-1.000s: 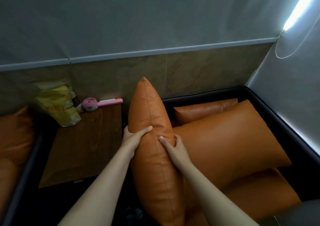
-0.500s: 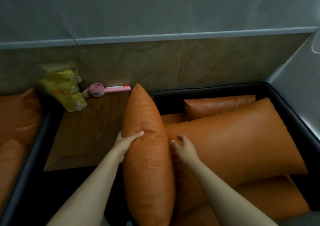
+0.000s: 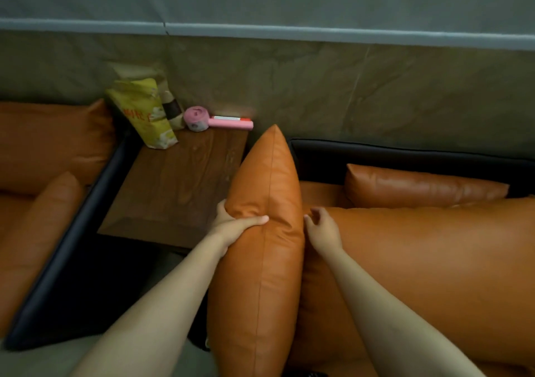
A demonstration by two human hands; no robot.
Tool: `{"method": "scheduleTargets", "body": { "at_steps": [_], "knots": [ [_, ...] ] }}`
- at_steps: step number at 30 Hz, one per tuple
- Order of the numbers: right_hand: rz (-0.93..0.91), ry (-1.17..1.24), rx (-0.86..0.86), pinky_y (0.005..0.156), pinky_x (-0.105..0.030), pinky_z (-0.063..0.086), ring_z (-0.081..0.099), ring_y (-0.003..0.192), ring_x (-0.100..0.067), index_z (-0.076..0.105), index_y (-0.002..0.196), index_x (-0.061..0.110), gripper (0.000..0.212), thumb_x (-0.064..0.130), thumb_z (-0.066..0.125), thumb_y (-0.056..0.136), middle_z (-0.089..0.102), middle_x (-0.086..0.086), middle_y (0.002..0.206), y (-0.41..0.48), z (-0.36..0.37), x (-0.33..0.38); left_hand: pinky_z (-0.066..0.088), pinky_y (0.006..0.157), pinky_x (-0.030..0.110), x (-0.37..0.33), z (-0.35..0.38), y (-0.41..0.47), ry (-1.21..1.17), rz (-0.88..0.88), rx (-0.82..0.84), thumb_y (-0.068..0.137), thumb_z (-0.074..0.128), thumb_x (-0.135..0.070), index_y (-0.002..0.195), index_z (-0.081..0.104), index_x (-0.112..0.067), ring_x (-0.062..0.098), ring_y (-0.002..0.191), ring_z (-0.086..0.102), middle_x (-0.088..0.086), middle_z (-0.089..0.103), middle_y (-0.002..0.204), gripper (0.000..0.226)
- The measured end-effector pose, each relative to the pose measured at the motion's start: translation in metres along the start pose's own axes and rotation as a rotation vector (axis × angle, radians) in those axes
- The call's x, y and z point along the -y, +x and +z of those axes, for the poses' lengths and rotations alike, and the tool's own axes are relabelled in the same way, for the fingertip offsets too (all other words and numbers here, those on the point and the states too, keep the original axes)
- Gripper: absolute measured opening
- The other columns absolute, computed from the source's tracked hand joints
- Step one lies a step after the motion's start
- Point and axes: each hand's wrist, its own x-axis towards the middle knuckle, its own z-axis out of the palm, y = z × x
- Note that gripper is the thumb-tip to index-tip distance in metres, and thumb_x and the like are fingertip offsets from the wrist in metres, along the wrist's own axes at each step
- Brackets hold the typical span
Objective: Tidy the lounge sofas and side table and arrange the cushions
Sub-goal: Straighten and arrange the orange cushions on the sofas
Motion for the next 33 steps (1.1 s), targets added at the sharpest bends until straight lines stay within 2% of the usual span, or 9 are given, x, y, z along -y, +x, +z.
{"method": "scheduleTargets", "body": {
  "at_steps": [4,7,11,15,20,25,28,33],
  "knots": [
    [-0.033,-0.12,0.038,0.103,-0.036,0.041,0.052,0.123,-0.029,0.05,0.134,0.012,0.046,0.033,0.058,0.094,0.058,-0.012,0.132,0.025,-0.016,-0.012,0.04,0.107,0.047,-0.003,0.012,0.001,0.041,-0.027,-0.045,0.023,0.09,-0.064,0.15,0.009,-0.036,0.026,0.126,0.046,0.002,0.04,0.145,0.153],
    [-0.015,0.007,0.063,0.104,-0.035,0.04,0.051,0.124,-0.027,0.051,0.134,0.013,0.048,0.038,0.059,0.094,0.057,-0.01,0.133,0.034,-0.028,-0.024,0.04,0.105,0.043,-0.003,0.01,0.003,0.0,-0.018,-0.044,0.021,0.089,-0.057,0.151,0.012,-0.032,0.026,0.126,0.046,0.004,0.04,0.147,0.154],
    [-0.014,0.194,0.066,0.101,-0.029,0.038,0.05,0.124,-0.022,0.052,0.133,0.014,0.047,0.04,0.058,0.094,0.057,-0.007,0.133,0.033,-0.034,-0.032,0.039,0.106,0.044,-0.006,0.012,0.002,0.029,-0.027,-0.043,0.019,0.087,-0.058,0.152,0.011,-0.034,0.029,0.129,0.044,0.006,0.037,0.149,0.155],
    [-0.007,0.259,0.07,0.099,-0.027,0.038,0.051,0.123,-0.02,0.054,0.131,0.014,0.045,0.041,0.056,0.095,0.058,-0.006,0.132,0.039,-0.031,-0.033,0.038,0.106,0.046,-0.008,0.014,0.002,0.024,-0.015,-0.051,0.018,0.087,-0.057,0.153,0.013,-0.031,0.03,0.129,0.044,0.007,0.037,0.149,0.156],
    [0.0,0.224,0.054,0.102,-0.033,0.042,0.054,0.12,-0.021,0.055,0.13,0.015,0.05,0.047,0.057,0.092,0.06,-0.005,0.128,0.05,-0.023,-0.032,0.039,0.104,0.046,-0.004,0.016,0.004,-0.009,0.008,-0.049,0.015,0.086,-0.056,0.152,0.013,-0.032,0.03,0.129,0.044,0.008,0.036,0.149,0.157],
    [0.017,0.293,-0.014,0.095,-0.029,0.044,0.056,0.116,-0.019,0.058,0.127,0.015,0.05,0.05,0.056,0.092,0.063,-0.004,0.123,0.043,-0.016,-0.027,0.038,0.107,0.049,0.0,0.013,0.011,-0.018,0.028,-0.038,0.015,0.087,-0.058,0.152,0.011,-0.032,0.031,0.131,0.042,0.007,0.034,0.15,0.159],
    [0.019,0.293,-0.033,0.097,-0.031,0.044,0.055,0.115,-0.019,0.06,0.125,0.015,0.048,0.05,0.052,0.094,0.063,-0.003,0.123,0.034,-0.014,-0.025,0.038,0.107,0.053,0.004,0.011,0.011,-0.02,0.04,-0.032,0.012,0.089,-0.063,0.151,0.011,-0.034,0.03,0.131,0.042,0.005,0.034,0.15,0.161],
    [0.05,0.292,-0.098,0.103,-0.041,0.042,0.053,0.119,-0.022,0.062,0.121,0.018,0.053,0.059,0.048,0.091,0.063,-0.003,0.12,0.02,0.0,-0.02,0.043,0.103,0.051,0.008,0.007,0.006,-0.037,0.114,-0.006,0.021,0.091,-0.064,0.15,0.019,-0.035,0.027,0.122,0.05,0.001,0.044,0.143,0.15]
  ]
}}
